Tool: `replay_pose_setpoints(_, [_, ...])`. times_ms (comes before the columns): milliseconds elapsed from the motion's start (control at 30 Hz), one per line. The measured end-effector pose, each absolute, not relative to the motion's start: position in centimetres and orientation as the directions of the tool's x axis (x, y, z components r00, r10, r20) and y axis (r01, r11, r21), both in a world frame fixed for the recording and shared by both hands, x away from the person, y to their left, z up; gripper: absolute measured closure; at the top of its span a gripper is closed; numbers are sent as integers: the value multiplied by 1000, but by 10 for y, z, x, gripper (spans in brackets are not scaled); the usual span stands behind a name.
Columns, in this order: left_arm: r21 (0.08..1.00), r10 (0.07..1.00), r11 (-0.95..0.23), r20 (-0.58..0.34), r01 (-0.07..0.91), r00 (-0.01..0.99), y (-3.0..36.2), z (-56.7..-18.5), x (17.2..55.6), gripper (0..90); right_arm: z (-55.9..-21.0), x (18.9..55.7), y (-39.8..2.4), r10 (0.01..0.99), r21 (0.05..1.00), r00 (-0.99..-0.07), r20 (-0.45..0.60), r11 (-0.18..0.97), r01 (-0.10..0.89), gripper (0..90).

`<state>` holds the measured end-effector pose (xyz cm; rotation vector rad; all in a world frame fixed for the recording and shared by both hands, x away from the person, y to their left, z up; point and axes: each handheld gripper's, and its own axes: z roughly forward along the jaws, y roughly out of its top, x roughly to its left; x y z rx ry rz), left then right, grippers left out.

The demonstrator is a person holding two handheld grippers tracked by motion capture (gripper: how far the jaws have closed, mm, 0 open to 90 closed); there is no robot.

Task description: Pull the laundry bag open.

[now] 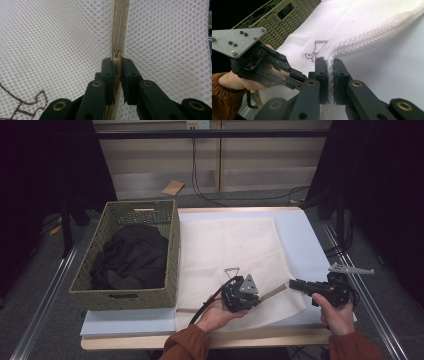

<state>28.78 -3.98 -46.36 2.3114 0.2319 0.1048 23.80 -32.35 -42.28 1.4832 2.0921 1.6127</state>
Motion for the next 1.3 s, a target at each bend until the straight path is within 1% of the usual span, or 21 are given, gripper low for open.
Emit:
replay_pose_setpoints(67, [736, 207, -663, 3, 138, 978, -38, -464, 287, 815, -423, 238, -324, 737, 792, -515, 436, -44, 608, 848])
replay_pose_setpoints(100, [724, 198, -679, 20, 122, 980, -36, -462, 288, 816, -423, 237, -324, 736, 791, -515, 439, -44, 610, 848])
replay_pose_setpoints(167, [740, 213, -658, 5, 139, 977, -34, -463, 287, 816, -424, 237, -324, 737, 789, -512, 440, -46, 613, 848])
replay_pose_setpoints(233, [724, 185, -681, 24, 110, 982, -30, -462, 289, 816, -424, 237, -324, 739, 790, -511, 438, -45, 612, 848])
replay_pose_setpoints(267, [733, 213, -665, 3, 143, 977, -31, -463, 287, 815, -423, 237, -324, 740, 791, -512, 437, -45, 610, 848])
replay_pose_setpoints(300, [741, 218, -656, 4, 143, 976, -30, -464, 287, 816, -423, 237, -325, 742, 794, -513, 432, -42, 607, 848])
replay_pose_setpoints(400, [719, 188, -686, 29, 110, 982, -27, -462, 290, 815, -422, 236, -324, 741, 790, -508, 438, -47, 612, 848])
replay_pose_setpoints(500, [714, 191, -691, 29, 113, 981, -26, -461, 290, 815, -421, 236, -326, 741, 793, -512, 435, -46, 608, 848])
replay_pose_setpoints(533, [723, 218, -675, 9, 144, 976, -27, -462, 288, 816, -421, 236, -326, 742, 793, -510, 435, -47, 608, 848])
replay_pose_setpoints(600, [729, 214, -670, 8, 141, 977, -26, -463, 288, 816, -422, 236, -325, 740, 790, -510, 438, -47, 611, 847])
replay_pose_setpoints(633, [713, 194, -691, 24, 119, 981, -24, -462, 290, 815, -423, 236, -326, 741, 790, -509, 438, -46, 612, 848])
replay_pose_setpoints(733, [702, 193, -702, 28, 118, 981, -23, -460, 289, 815, -423, 236, -326, 741, 791, -510, 437, -47, 610, 847])
replay_pose_setpoints(867, [723, 214, -676, 5, 144, 977, -23, -463, 287, 815, -423, 236, -325, 742, 794, -514, 430, -40, 606, 847])
replay_pose_setpoints(933, [699, 206, -703, 22, 132, 978, -23, -463, 287, 816, -423, 236, -325, 743, 794, -514, 428, -37, 607, 847])
replay_pose_setpoints(967, [684, 212, -719, 45, 125, 976, -22, -464, 287, 900, -423, 236, -325, 743, 795, -515, 427, -38, 605, 848])
replay_pose_setpoints(1033, [694, 210, -705, 10, 144, 978, -12, -467, 292, 900, -421, 235, -329, 746, 798, -510, 429, -48, 601, 847])
replay_pose_setpoints(1133, [733, 245, -656, -22, 183, 969, -4, -466, 295, 900, -423, 235, -331, 740, 795, -512, 436, -51, 605, 848])
replay_pose_setpoints(1167, [748, 250, -635, -34, 191, 968, -3, -465, 297, 900, -423, 235, -330, 745, 789, -502, 440, -53, 612, 848])
replay_pose_setpoints(1200, [742, 251, -641, -40, 197, 967, -2, -463, 298, 900, -423, 235, -329, 741, 793, -512, 434, -45, 607, 848])
replay_pose_setpoints(1233, [765, 243, -611, -64, 204, 968, -4, -464, 298, 900, -423, 236, -328, 743, 794, -513, 430, -40, 607, 848])
replay_pose_setpoints(1300, [777, 227, -601, -57, 186, 972, -11, -466, 294, 864, -421, 236, -326, 739, 797, -519, 429, -39, 603, 848])
